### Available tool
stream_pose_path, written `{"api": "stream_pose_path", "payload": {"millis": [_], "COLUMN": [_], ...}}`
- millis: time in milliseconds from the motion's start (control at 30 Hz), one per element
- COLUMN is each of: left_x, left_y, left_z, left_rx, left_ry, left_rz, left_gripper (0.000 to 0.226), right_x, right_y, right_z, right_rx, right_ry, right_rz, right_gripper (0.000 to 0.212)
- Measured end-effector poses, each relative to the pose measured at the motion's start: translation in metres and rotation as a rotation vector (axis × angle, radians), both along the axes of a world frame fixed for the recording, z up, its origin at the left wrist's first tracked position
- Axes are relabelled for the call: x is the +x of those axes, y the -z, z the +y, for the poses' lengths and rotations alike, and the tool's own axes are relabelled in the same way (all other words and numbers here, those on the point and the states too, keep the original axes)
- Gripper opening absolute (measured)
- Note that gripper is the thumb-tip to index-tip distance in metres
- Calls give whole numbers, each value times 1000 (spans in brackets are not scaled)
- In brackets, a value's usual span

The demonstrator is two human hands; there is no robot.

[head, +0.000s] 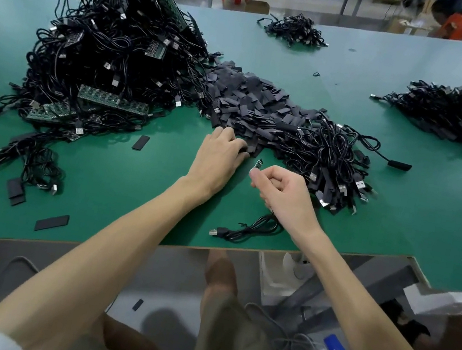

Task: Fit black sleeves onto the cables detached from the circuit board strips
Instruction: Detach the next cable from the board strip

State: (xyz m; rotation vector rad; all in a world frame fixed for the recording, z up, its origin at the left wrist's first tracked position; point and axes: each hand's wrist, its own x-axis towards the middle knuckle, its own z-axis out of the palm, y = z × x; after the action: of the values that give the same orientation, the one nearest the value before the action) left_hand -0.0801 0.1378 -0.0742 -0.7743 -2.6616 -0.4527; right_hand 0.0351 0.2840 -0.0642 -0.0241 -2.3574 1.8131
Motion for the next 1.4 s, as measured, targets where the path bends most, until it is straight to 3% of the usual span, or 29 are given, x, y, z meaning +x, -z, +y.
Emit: {"api": "stream_pose_path", "payload": {"millis": [200,400,533,633,733,967,1133,1267,1400], "left_x": [15,23,33,38,41,50,54,54,53], "left_y": [-4,-14,-11,-5,-2,-4,-5,-4,-3], "left_z": [-11,-14,-22,-31,-32,-28,-26,-27,-28], "left_rx": [110,716,946,936,894,665,566,597,736], "left_ry": [11,-4,116,247,305,299,289,266,254], "left_rz": [-63,-273,-633,-787,-806,-594,-499,-458,-542], "left_gripper": [25,11,8,14,16,30,28,23,18], "right_x": [4,3,0,-2,-1,-2,-2,0,2], "right_y": [-2,-3,-1,0,1,0,-1,-2,-4], "right_z": [0,-3,-3,-3,-2,-1,-1,0,1], "right_rx": [59,84,94,84,94,73,53,38,0], "right_ry": [-22,0,13,3,-11,-12,-19,-14,-17], "right_rz": [21,11,-10,-10,-2,4,-4,-13,-25], "right_gripper": [37,32,30,28,27,29,30,30,30]}}
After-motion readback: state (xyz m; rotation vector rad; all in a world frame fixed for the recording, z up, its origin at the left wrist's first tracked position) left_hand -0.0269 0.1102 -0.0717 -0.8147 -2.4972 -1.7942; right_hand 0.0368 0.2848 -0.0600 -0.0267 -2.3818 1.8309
